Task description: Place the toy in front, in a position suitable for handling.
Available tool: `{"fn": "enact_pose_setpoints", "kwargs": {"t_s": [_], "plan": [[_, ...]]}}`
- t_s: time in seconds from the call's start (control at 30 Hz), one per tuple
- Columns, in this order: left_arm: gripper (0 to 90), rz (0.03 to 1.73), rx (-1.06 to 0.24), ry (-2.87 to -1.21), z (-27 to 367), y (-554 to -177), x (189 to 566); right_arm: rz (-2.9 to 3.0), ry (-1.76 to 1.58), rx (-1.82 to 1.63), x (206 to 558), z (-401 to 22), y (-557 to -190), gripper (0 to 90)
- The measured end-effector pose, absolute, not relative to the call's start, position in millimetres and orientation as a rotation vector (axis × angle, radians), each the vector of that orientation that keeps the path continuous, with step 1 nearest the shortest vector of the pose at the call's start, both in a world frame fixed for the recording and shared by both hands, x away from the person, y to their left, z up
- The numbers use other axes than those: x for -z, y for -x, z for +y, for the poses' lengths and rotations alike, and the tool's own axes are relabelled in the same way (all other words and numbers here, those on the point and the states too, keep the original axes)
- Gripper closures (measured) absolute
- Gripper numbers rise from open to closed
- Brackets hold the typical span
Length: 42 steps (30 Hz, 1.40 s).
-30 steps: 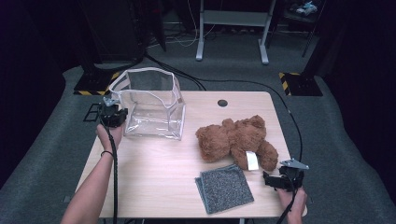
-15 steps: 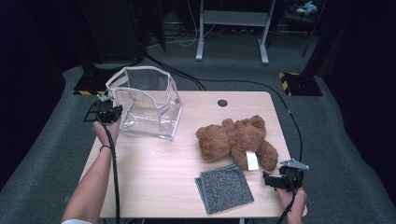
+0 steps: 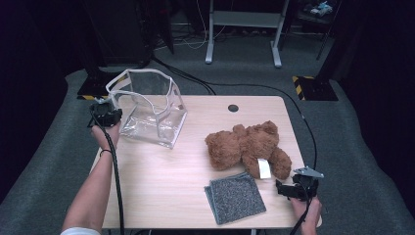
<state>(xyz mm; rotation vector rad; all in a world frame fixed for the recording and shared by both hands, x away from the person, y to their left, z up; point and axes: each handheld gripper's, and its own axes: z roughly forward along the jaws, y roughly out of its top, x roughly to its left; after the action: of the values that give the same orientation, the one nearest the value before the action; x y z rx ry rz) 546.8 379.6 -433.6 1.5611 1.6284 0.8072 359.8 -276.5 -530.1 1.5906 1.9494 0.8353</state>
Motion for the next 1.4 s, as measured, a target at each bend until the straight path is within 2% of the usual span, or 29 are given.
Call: {"fn": "enact_pose_setpoints", "kwargs": {"t_s": [0.03, 0.07, 0.1, 0.23, 0.27, 0.3, 0.4, 0.6, 0.73, 0.83, 0.9, 0.97, 1.0, 1.03, 1.13, 1.4], "plan": [[72.6, 1.63, -0.784, -1.552, 381, -544, 433, 1.949, -1.591, -0.836, 530, -276, -360, 1.1], [50.3, 1.617, -0.772, -1.567, 380, -540, 433, 1.949, -1.591, -0.836, 530, -276, -360, 1.1], [41.3, 1.606, -0.774, -1.572, 379, -536, 433, 1.949, -1.591, -0.835, 530, -276, -360, 1.1], [27.9, 1.553, -0.769, -1.6, 370, -519, 433, 1.948, -1.591, -0.835, 530, -276, -360, 1.1], [27.9, 1.536, -0.766, -1.605, 367, -515, 433, 1.948, -1.591, -0.835, 530, -276, -360, 1.1], [22.7, 1.486, -0.769, -1.628, 359, -504, 434, 1.948, -1.591, -0.835, 530, -276, -360, 1.1], [16.5, 1.428, -0.73, -1.653, 345, -490, 433, 1.948, -1.591, -0.835, 530, -276, -360, 1.1], [13.5, 1.29, -0.681, -1.675, 313, -467, 425, 1.947, -1.592, -0.834, 530, -276, -360, 1.2], [17.9, 1.203, -0.669, -1.694, 294, -457, 420, 1.947, -1.592, -0.834, 530, -276, -360, 1.1], [30.2, 1.157, -0.665, -1.711, 282, -457, 419, 1.947, -1.592, -0.834, 530, -276, -360, 1.1], [32.7, 1.157, -0.662, -1.707, 277, -458, 420, 1.946, -1.592, -0.834, 530, -276, -360, 1.2], [43.3, 1.146, -0.653, -1.721, 271, -461, 420, 1.946, -1.593, -0.834, 530, -276, -360, 1.2], [43.3, 1.143, -0.658, -1.717, 268, -463, 421, 1.946, -1.592, -0.834, 530, -276, -360, 1.2], [56.9, 1.141, -0.672, -1.73, 263, -466, 422, 1.946, -1.592, -0.834, 530, -276, -360, 1.2], [73.5, 1.141, -0.687, -1.732, 260, -470, 424, 1.946, -1.592, -0.834, 530, -276, -360, 1.2], [80.7, 1.196, -0.738, -1.684, 257, -482, 420, 1.946, -1.592, -0.834, 530, -276, -360, 1.2]]}}
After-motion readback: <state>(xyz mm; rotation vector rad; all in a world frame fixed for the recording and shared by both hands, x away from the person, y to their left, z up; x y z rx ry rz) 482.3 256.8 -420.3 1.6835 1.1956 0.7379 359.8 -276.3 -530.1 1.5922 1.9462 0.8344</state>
